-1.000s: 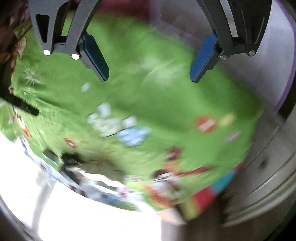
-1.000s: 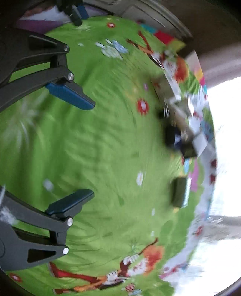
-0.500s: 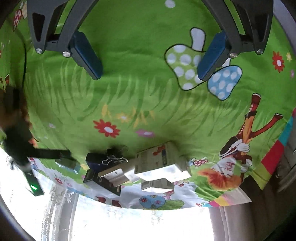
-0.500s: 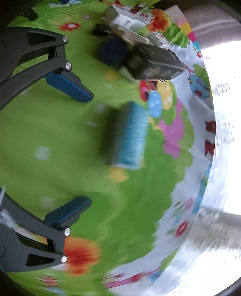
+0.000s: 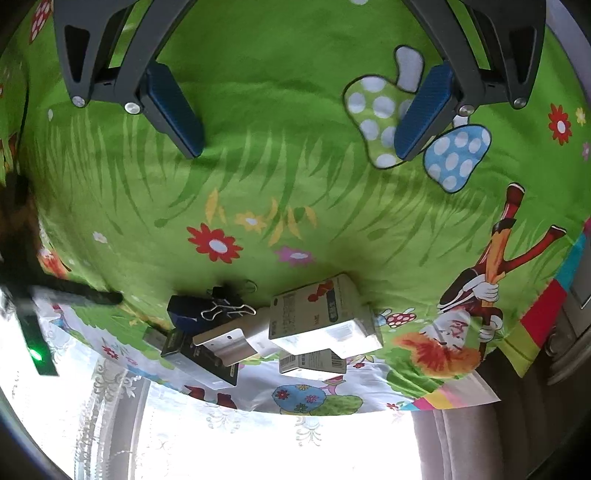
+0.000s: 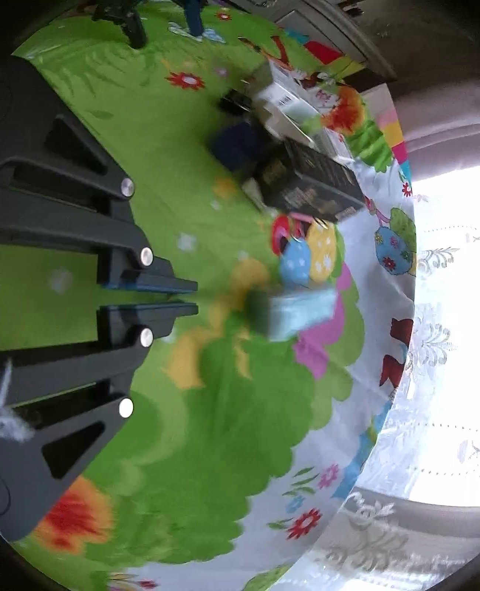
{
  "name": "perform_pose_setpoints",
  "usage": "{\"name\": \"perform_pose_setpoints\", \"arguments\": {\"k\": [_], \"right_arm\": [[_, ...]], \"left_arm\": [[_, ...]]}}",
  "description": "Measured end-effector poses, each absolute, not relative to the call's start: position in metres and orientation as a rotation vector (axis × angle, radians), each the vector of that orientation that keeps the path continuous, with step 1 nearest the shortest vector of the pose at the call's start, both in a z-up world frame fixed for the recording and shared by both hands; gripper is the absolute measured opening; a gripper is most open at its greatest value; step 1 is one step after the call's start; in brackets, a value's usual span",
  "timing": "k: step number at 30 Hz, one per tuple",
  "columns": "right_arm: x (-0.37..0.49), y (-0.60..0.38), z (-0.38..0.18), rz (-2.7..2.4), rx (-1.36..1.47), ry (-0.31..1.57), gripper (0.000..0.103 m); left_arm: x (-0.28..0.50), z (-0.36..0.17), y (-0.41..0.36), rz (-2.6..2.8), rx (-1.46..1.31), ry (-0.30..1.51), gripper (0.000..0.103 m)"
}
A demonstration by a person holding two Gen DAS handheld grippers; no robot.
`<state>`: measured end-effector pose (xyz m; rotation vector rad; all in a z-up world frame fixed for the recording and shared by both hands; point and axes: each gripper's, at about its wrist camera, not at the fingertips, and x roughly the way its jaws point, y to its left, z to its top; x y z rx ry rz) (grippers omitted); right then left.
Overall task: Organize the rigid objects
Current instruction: 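Grasp the black binder clip with the left tool while the right grasps the teal box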
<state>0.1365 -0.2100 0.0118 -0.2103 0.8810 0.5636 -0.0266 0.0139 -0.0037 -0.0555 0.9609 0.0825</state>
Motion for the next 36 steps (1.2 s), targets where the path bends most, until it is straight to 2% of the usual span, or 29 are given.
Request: {"name": "perform_pose_setpoints", "arguments": {"k": [5,8,10,13,14,15,16,17,19,21,29,31,33,36], "right_arm": [[0.069,-0.199,0.013,0.467,-0.352,0.833,0.006],[0.058,-0.202,0.012,0.415,-0.357,0.832,0.006],[0.061,-0.209,0.013,0.414,-0.338,0.838,0.012],[0.070,-0.225,0.013,0.383,-0.250,0.864,0.045],[0.076,-0.237,0.012,0.366,-0.186,0.889,0.060],[0.079,-0.242,0.010,0.360,-0.146,0.903,0.072],[0.081,-0.250,0.009,0.370,-0.095,0.912,0.074],[0.081,-0.253,0.010,0.389,-0.066,0.912,0.076],[0.082,-0.249,0.009,0.390,-0.086,0.914,0.081],[0.081,-0.238,0.006,0.393,-0.145,0.925,0.092],[0.085,-0.233,0.003,0.401,-0.179,0.942,0.101],[0.093,-0.229,0.003,0.408,-0.185,0.949,0.102],[0.113,-0.225,0.002,0.396,-0.180,0.956,0.103],[0.152,-0.214,0.001,0.353,-0.159,0.966,0.103]], "left_arm": [[0.015,-0.004,-0.008,0.081,-0.052,0.991,0.103],[0.053,-0.004,-0.022,0.079,-0.051,1.009,0.103],[0.076,-0.005,-0.025,0.104,-0.067,1.019,0.103],[0.098,-0.007,-0.021,0.140,-0.075,0.979,0.103],[0.098,-0.005,-0.020,0.136,-0.073,0.967,0.092],[0.093,-0.003,-0.021,0.117,-0.062,0.952,0.061],[0.083,0.001,-0.023,0.083,-0.037,0.935,0.043],[0.075,0.002,-0.023,0.067,-0.024,0.933,0.038],[0.048,0.002,-0.015,0.021,-0.024,0.901,0.038],[0.025,0.002,-0.006,-0.010,-0.014,0.887,0.038],[0.000,0.001,0.009,-0.093,0.033,0.889,0.043],[0.000,0.001,0.004,-0.062,0.059,0.888,0.051],[-0.001,0.000,0.010,-0.012,0.037,0.897,0.073],[0.000,-0.002,0.024,-0.031,-0.042,0.907,0.082]]}}
